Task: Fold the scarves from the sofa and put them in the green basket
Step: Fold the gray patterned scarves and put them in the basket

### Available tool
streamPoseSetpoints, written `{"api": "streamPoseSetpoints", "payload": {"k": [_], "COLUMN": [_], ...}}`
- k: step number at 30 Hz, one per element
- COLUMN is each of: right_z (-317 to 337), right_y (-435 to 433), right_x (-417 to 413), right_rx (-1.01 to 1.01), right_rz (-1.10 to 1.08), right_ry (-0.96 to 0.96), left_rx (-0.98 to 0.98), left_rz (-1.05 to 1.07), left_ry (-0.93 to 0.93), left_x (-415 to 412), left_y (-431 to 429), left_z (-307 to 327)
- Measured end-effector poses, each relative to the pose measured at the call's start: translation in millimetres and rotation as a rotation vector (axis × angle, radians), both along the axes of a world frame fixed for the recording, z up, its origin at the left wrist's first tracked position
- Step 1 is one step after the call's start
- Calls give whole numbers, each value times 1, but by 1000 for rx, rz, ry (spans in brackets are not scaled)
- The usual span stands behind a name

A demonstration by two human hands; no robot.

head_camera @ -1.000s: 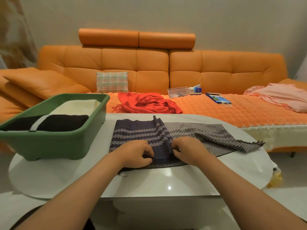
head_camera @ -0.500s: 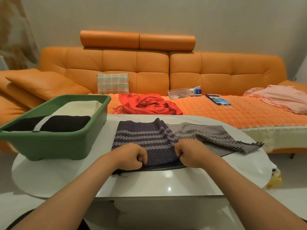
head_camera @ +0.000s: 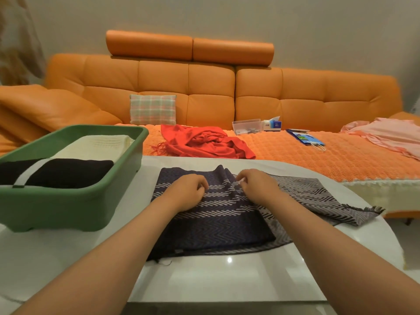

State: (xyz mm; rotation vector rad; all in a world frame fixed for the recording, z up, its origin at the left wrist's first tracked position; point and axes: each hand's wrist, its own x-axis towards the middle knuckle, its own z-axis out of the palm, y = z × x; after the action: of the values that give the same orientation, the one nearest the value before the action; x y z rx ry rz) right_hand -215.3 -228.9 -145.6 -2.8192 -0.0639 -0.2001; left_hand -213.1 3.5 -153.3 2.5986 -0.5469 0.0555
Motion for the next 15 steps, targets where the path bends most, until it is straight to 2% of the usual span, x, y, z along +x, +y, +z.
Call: {"api": "streamPoseSetpoints", "payload": {"k": [6, 11, 15], "right_z": [-17, -28, -24], "right_y": [10, 15, 14], "right_x": [67, 100, 113], "right_rx": [-118, -20, 7], "right_rz": [57, 83, 57], "right_ry": [51, 99, 11], "left_rx": [29, 114, 179], "left_rz": [47, 162, 192], "left_ry": [-95, -223, -301], "left_x": [47, 71, 78], "left_y": [-10, -17, -27], "left_z": [-17, -28, -38]}}
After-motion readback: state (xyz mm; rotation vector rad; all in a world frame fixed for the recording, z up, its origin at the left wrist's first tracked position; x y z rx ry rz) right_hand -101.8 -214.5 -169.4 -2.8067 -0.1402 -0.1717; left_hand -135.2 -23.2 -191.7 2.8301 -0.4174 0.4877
